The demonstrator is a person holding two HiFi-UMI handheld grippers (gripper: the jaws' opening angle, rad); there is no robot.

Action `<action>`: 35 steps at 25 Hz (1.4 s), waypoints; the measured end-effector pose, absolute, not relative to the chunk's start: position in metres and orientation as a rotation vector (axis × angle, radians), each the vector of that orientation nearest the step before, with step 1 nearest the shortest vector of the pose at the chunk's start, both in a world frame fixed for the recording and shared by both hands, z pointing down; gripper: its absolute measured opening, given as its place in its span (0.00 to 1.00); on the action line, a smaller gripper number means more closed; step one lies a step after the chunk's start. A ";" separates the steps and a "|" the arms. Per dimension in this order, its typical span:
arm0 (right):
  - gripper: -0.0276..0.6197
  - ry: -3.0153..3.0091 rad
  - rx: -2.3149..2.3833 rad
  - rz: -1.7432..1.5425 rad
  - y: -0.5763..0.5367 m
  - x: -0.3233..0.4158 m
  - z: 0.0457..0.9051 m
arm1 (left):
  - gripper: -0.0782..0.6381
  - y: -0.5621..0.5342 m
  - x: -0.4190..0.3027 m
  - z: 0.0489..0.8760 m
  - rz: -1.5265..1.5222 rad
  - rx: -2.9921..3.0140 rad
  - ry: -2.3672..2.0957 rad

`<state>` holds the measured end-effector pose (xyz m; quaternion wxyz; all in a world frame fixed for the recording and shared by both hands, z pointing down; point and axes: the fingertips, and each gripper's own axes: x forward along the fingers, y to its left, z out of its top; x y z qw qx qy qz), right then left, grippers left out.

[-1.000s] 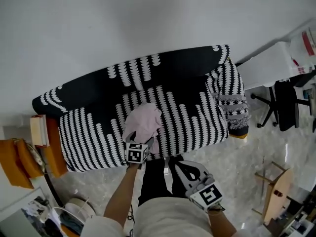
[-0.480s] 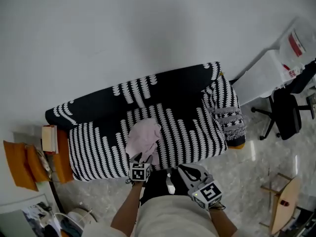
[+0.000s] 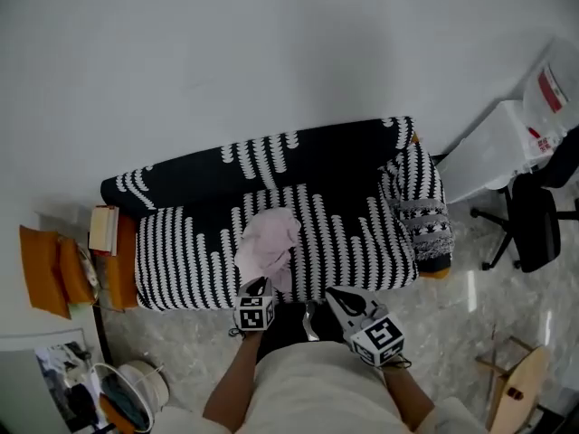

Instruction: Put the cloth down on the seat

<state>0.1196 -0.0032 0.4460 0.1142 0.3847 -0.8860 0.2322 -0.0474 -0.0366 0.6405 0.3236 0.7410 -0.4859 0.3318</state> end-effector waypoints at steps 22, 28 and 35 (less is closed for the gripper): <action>0.05 -2.690 1.021 0.622 0.022 0.082 0.428 | 0.13 0.045 -0.026 0.481 0.345 2.256 -1.122; 0.05 -2.675 1.033 0.623 0.047 0.042 0.419 | 0.13 0.065 -0.046 0.453 0.307 2.378 -1.060; 0.05 -2.645 1.109 0.677 0.096 -0.017 0.415 | 0.13 0.108 -0.081 0.430 0.223 2.461 -0.957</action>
